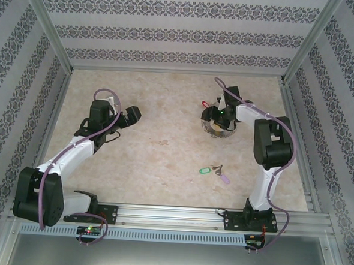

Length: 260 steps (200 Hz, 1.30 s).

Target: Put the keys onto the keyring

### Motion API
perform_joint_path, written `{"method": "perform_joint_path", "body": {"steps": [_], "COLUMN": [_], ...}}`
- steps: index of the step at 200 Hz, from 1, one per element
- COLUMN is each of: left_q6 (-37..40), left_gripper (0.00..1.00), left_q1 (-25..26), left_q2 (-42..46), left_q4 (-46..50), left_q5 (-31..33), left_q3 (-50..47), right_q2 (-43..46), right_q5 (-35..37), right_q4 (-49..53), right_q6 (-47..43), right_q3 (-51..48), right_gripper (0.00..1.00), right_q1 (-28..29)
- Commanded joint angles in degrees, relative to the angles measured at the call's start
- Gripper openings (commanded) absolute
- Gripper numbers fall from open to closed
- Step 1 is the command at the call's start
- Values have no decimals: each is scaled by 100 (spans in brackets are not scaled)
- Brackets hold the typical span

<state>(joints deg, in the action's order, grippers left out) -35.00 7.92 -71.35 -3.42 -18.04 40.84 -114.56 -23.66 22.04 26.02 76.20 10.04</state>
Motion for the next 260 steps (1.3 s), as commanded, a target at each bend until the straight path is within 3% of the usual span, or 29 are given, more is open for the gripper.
{"method": "perform_joint_path", "body": {"steps": [1, 37, 70, 104, 122, 151, 178, 202, 229, 260], "left_q6": [14, -54, -112, -124, -139, -147, -96, -120, -221, -239], "left_gripper": [100, 99, 100, 100, 100, 100, 92, 84, 82, 82], "left_q1": [59, 71, 87, 114, 161, 281, 496, 760, 897, 920], "left_q2": [52, 6, -1, -60, -94, -308, -764, -1221, -1378, -1323], "left_q4": [248, 262, 313, 342, 355, 449, 586, 1041, 1343, 1701], "left_q5": [-117, -52, -5, 1, -54, -285, -574, -516, -145, 111], "left_q3": [125, 180, 169, 175, 194, 259, 457, 673, 548, 420], "right_q2": [-81, 81, 84, 76, 247, 842, 1541, 1742, 1641, 1281], "right_q5": [-171, -512, -897, -1018, -889, -323, 187, -301, -650, -557], "right_q4": [47, -240, -466, -794, -867, -886, -1014, -1284, -1511, -1638], "right_q6": [17, -5, 49, 482, 678, 914, 1119, 1178, 1213, 1345], "right_q3": [-198, -710, -928, -726, -560, -648, -1330, -1906, -2067, -1964], "right_gripper": [64, 63, 63, 62, 63, 63, 62, 59, 58, 57], "right_q1": [212, 722, 1571, 2610, 2893, 2729, 2213, 1765, 1959, 2279]}}
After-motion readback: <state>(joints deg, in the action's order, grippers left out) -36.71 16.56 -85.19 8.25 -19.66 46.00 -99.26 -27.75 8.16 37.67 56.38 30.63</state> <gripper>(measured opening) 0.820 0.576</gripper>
